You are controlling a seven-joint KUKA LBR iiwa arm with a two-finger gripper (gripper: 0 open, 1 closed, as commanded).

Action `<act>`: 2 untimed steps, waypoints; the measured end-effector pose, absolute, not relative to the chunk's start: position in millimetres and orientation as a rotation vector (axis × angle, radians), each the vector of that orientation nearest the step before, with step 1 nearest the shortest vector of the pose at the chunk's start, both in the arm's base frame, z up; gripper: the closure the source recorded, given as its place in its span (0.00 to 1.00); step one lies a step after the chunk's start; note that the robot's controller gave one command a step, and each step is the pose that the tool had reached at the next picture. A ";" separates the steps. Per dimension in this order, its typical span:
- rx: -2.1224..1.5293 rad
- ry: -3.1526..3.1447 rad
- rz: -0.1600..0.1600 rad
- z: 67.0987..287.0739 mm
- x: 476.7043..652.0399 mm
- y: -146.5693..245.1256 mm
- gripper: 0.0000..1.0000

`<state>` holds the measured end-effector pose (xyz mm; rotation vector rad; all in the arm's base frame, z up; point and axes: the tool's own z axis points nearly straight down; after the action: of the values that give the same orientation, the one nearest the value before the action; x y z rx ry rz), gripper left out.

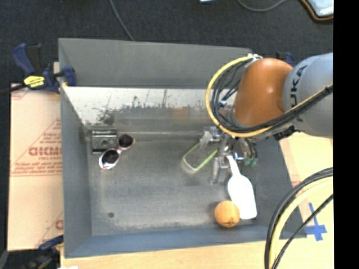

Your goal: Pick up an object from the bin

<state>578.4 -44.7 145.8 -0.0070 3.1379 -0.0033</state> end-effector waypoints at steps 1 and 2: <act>-0.007 3.138 -0.003 145.8 578.4 -44.7 0.00; -0.079 3.131 -0.005 143.0 584.8 -50.2 0.00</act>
Offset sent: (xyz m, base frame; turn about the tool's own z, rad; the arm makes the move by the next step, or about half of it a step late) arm 0.0082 -0.0078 -0.0052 -0.0746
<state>584.8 -50.2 143.0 -0.0792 3.1313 -0.0052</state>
